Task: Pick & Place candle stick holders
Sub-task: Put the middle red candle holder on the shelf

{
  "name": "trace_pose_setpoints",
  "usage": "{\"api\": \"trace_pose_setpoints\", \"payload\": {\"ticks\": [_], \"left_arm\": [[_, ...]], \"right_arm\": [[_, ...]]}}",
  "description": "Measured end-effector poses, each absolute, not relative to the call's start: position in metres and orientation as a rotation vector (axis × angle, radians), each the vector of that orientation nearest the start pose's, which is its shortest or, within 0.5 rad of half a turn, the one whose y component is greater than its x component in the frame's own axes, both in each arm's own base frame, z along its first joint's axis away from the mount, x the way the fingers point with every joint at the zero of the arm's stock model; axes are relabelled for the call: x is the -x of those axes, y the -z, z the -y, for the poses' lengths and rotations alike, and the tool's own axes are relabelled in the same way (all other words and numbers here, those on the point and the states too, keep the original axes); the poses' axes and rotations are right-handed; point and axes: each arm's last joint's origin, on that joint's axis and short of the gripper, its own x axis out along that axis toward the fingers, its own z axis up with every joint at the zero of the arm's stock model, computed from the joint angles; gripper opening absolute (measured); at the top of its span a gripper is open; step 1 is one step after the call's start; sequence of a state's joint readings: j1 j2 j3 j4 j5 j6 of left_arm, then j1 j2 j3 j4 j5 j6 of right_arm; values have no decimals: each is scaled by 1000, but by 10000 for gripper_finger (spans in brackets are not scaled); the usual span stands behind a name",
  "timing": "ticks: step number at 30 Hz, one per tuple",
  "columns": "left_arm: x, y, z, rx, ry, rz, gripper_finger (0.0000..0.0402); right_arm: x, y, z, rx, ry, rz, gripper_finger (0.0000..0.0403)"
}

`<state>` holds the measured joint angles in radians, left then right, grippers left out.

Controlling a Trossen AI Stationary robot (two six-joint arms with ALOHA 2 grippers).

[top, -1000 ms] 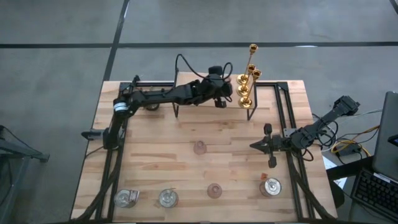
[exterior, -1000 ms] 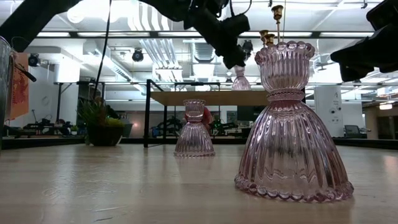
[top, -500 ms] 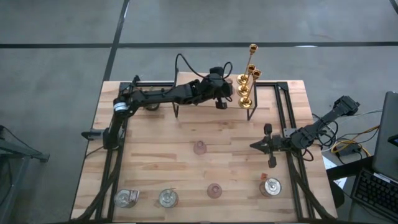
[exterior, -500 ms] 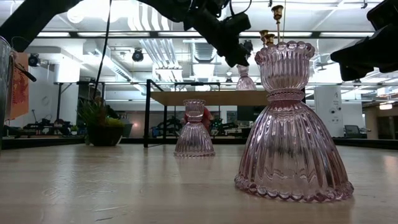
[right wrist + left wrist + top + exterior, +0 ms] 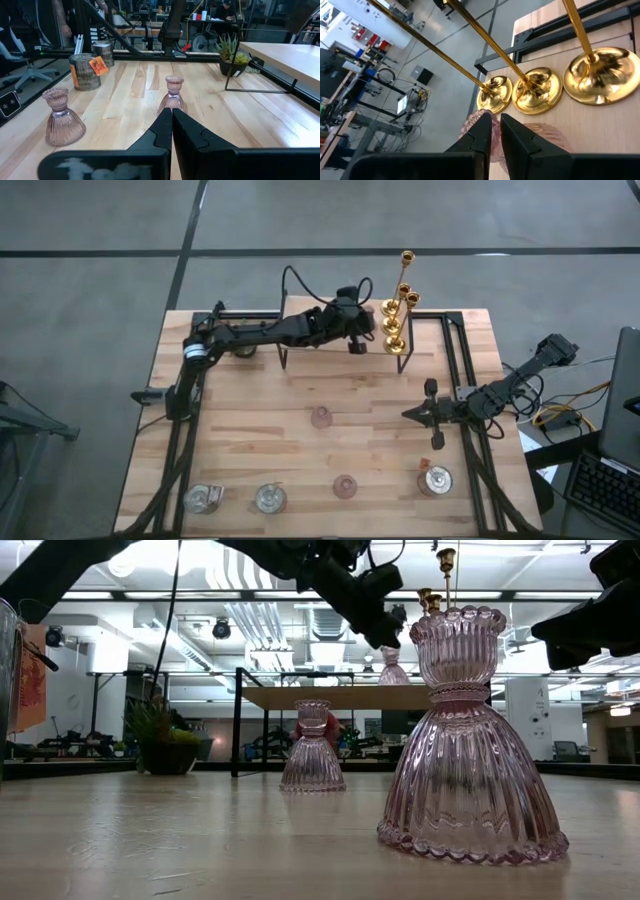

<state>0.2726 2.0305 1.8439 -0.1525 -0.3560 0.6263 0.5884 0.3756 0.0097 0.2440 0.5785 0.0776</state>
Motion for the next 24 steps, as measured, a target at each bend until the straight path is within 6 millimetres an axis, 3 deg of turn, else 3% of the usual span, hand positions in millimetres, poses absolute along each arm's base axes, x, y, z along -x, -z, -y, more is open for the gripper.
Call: {"api": "trace_pose_setpoints", "payload": {"ticks": [24], "left_arm": [[-468, -311, -144, -542, -544, -462, 39]], "right_arm": [[-105, -157, -51, -8, -6, -106, 8]]}}
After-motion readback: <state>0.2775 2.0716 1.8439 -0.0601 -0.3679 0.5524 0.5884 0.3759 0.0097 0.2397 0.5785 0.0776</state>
